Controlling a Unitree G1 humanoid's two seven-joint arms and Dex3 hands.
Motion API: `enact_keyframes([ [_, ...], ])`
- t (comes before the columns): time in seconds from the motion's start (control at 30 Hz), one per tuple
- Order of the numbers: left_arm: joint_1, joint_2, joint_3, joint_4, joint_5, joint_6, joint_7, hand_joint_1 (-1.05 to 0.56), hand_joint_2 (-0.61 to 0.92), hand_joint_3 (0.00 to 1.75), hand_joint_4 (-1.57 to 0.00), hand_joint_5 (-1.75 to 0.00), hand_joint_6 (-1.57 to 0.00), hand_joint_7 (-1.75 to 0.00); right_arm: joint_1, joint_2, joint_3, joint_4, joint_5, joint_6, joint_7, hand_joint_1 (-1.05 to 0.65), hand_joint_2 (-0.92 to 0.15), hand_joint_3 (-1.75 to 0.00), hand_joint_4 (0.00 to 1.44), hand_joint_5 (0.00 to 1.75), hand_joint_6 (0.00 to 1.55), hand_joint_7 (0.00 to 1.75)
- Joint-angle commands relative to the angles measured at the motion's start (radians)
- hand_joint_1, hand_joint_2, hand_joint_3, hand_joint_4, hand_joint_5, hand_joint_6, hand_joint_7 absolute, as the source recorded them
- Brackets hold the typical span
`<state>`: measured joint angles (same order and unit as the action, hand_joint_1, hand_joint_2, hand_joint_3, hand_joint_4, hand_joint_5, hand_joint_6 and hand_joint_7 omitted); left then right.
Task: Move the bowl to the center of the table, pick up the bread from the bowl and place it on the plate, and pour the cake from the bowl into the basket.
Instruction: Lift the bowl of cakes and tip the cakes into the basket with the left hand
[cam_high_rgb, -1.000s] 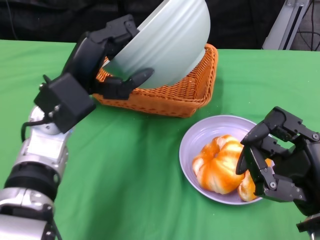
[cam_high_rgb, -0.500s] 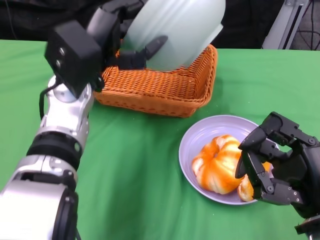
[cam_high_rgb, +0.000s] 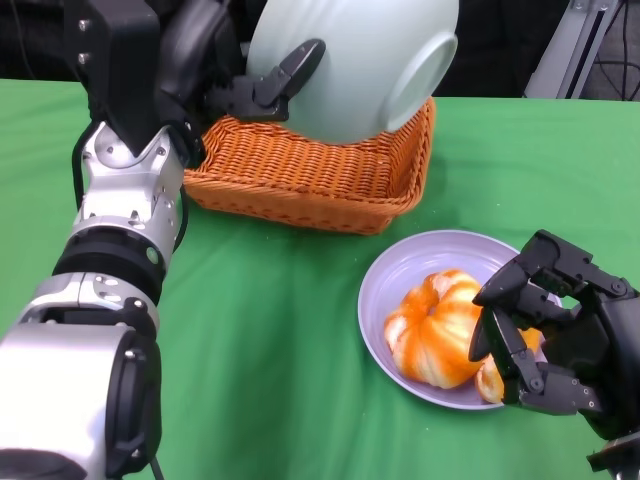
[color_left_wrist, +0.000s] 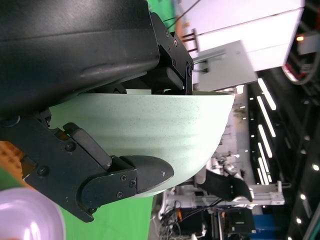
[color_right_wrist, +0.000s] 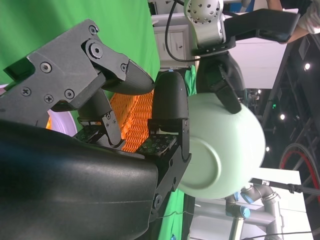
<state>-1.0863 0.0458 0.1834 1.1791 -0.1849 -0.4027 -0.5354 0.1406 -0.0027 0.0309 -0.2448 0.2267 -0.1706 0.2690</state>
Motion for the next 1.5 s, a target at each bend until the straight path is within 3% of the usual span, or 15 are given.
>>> enact_keyframes([
  [0.03,-0.062,0.016,0.032,0.004,-0.028,0.022,-0.011,-0.30,0.48,1.16,-0.83,-1.75,-0.71,-1.65,0.009,-0.002,-0.003,-0.005,0.003,-0.016,-0.004,-0.07,-0.45,-1.18,0.73,1.67,0.66,1.38],
  [0.6,-0.046,-0.029,0.101,0.051,-0.058,0.155,0.013,-0.19,0.49,1.22,-0.85,-1.75,-0.70,-1.72,0.021,-0.002,0.006,-0.017,0.012,-0.015,-0.012,-0.08,-0.44,-1.19,0.74,1.68,0.66,1.38],
  [0.83,-0.054,-0.057,0.143,0.080,-0.073,0.223,0.057,-0.16,0.47,1.29,-0.88,-1.75,-0.77,-1.66,0.028,0.000,0.010,-0.022,-0.005,-0.027,-0.022,-0.09,-0.44,-1.19,0.75,1.66,0.67,1.37],
  [1.5,-0.059,-0.056,0.202,0.114,-0.095,0.317,0.062,-0.14,0.44,1.38,-0.90,-1.75,-0.81,-1.62,0.035,-0.003,0.015,-0.017,-0.016,-0.048,-0.026,-0.08,-0.46,-1.16,0.75,1.65,0.67,1.39],
])
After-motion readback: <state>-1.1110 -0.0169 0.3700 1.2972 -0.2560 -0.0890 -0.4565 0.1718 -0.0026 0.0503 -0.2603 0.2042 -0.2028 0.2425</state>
